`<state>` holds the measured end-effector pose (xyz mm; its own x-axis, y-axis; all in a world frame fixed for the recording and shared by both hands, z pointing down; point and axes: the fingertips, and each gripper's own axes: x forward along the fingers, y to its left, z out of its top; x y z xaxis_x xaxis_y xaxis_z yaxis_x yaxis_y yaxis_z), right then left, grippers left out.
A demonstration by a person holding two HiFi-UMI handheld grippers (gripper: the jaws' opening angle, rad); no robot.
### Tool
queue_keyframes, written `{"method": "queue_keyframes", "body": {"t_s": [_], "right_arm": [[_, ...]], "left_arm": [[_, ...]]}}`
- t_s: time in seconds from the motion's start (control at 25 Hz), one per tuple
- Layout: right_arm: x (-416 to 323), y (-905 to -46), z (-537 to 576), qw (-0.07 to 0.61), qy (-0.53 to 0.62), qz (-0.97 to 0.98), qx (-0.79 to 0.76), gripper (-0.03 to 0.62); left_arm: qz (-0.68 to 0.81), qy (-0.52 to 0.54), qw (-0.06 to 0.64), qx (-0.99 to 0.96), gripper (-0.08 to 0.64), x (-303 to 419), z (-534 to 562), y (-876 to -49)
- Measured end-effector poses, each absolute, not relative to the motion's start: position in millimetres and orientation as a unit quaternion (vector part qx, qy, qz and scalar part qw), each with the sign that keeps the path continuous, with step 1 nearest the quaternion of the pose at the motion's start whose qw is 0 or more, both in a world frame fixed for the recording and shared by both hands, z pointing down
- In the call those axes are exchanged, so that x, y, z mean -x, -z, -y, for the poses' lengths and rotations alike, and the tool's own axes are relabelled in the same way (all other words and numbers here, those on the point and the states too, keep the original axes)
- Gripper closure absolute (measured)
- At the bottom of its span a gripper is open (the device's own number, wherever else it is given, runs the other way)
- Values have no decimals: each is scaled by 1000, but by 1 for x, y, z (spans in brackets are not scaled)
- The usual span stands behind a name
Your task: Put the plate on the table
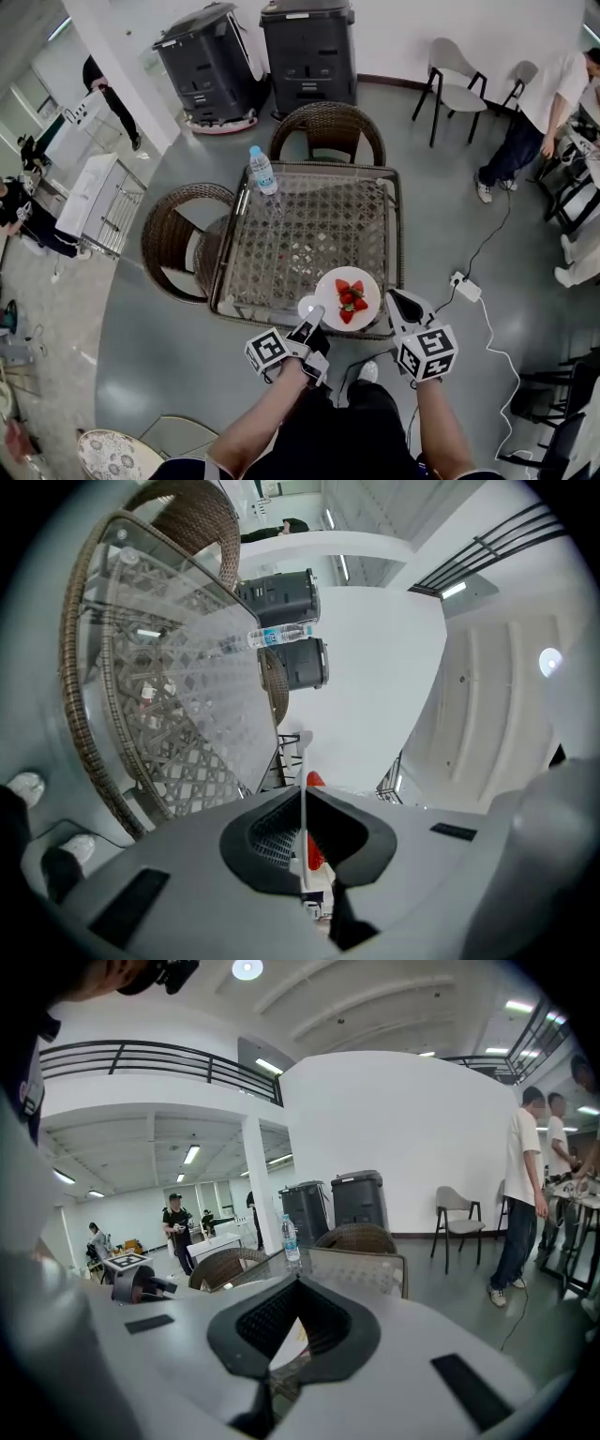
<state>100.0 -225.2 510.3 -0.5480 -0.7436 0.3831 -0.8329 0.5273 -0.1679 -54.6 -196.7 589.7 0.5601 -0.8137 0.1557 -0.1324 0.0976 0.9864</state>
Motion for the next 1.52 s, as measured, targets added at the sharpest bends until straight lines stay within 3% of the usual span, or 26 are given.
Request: {"method": "queue_keyframes", "body": {"t_s": [0.84, 1.52], "right_arm": [[-121, -571, 231, 182, -204, 856, -440, 588], [-121, -584, 229, 198, -211, 852, -437, 588]], "left_arm": [[442, 254, 640, -575, 541, 45, 203, -707], [452, 208, 654, -570, 541, 40, 207, -738]]}}
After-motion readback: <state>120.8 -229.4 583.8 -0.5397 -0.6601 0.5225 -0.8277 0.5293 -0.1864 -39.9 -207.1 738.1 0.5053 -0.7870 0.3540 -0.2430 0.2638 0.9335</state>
